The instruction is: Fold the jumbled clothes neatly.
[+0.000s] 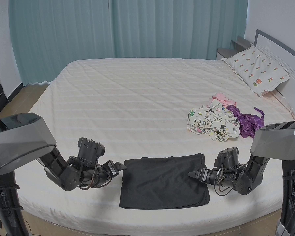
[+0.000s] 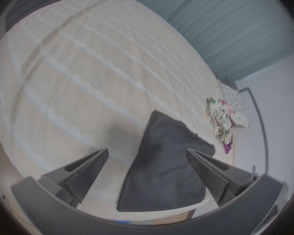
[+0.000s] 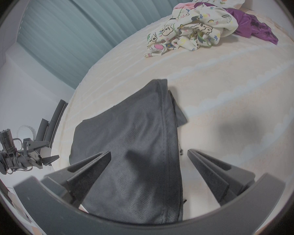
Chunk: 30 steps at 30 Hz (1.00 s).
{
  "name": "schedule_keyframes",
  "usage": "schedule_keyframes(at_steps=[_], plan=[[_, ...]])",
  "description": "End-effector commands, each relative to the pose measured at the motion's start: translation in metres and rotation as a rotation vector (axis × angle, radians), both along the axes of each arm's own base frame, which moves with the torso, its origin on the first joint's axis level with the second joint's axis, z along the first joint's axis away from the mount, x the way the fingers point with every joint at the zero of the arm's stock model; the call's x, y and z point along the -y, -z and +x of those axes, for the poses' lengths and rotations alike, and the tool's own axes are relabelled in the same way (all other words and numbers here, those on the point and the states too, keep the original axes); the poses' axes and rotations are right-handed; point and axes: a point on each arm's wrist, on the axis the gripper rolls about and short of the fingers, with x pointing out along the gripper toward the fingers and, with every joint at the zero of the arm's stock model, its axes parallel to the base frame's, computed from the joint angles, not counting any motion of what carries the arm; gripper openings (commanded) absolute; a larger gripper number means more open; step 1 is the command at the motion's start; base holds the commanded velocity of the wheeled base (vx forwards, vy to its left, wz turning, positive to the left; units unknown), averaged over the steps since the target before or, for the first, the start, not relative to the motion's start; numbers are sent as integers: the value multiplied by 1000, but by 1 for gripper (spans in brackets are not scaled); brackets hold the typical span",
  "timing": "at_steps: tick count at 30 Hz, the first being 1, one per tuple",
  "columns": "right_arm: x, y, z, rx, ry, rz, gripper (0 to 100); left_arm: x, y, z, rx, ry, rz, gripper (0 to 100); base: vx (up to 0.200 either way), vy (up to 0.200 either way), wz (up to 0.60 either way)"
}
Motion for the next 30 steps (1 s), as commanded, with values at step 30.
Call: schedule_keyframes(at_steps=[30], plan=[[-18,19,-5,11,-57,6,100,60,51,6,155,230,149,100,0,0,0]])
